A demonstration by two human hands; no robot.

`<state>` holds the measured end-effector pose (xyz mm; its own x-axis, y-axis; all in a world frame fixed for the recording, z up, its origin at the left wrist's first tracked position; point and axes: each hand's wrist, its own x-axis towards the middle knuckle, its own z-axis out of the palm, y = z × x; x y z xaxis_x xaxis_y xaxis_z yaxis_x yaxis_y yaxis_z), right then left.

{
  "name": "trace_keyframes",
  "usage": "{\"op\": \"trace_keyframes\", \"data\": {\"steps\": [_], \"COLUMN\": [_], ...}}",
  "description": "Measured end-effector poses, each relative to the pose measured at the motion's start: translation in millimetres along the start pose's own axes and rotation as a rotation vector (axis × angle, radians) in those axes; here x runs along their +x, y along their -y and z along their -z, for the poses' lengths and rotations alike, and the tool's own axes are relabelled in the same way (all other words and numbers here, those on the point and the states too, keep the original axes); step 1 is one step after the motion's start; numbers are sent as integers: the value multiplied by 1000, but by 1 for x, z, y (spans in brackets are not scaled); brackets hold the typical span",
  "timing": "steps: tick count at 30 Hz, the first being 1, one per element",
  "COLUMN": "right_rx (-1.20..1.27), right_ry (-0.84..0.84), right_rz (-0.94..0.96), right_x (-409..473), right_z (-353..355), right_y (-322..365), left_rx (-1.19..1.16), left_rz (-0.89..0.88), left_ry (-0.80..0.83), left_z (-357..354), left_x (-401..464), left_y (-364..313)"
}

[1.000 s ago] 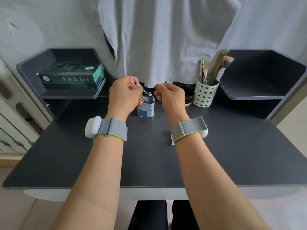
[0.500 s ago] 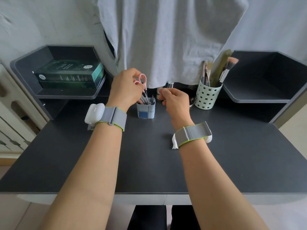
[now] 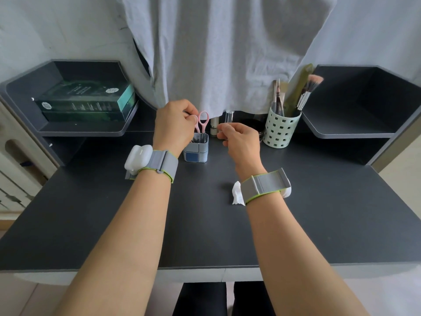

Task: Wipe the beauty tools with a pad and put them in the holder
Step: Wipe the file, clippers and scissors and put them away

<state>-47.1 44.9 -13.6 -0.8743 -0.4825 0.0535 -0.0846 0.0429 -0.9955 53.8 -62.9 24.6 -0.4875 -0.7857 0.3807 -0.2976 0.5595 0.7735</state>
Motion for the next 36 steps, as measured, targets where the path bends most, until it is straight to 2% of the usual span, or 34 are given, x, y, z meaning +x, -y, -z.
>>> {"op": "trace_keyframes", "data": {"steps": [10, 17, 25, 28, 33, 36], "right_rx": [-24, -105, -193, -221, -266, -294], "right_ry": [20, 25, 61, 107, 137, 144], "right_rz": [-56, -82, -112, -113, -98, -72], "right_x": [-1, -5, -19, -26, -36, -37], "right_z": [-3, -9, -16, -16, -25, -28], "right_y": [-4, -10, -13, -12, -12, -14], "left_rx": [13, 61, 55, 77, 205, 236], "left_rz": [-41, -35, 140, 216, 301, 321], "left_ry": [-23, -147, -216, -167, 34, 94], "left_z": [-3, 8, 18, 15, -1, -7], "left_x": [-4, -13, -33, -41, -47, -49], "left_y": [8, 10, 16, 20, 22, 22]}}
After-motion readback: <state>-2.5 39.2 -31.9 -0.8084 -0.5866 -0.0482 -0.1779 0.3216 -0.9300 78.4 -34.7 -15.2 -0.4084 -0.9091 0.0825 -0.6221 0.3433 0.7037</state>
